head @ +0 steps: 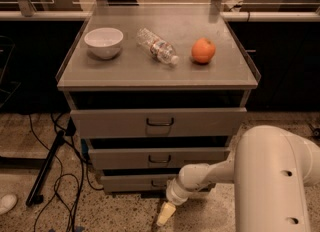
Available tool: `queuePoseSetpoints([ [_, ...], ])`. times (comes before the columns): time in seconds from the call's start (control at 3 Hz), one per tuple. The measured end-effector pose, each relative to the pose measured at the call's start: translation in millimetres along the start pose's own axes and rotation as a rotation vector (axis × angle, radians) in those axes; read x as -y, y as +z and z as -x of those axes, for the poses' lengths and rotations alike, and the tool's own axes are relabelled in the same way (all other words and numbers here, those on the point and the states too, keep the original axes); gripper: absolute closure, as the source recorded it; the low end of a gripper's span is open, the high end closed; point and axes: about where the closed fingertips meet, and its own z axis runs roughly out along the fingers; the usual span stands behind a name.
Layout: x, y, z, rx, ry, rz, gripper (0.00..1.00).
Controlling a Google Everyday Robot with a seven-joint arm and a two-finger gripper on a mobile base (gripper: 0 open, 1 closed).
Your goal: Open bottom drawer
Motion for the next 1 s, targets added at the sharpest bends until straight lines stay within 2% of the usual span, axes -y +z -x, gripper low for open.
queuePoseSetpoints([
  [0.67,46.4,35.9,7.8,0.047,-0.005,-0.017,0.00],
  [1.0,60.3,44.3,10.5,0.055,-0.009,-0.023,0.00],
])
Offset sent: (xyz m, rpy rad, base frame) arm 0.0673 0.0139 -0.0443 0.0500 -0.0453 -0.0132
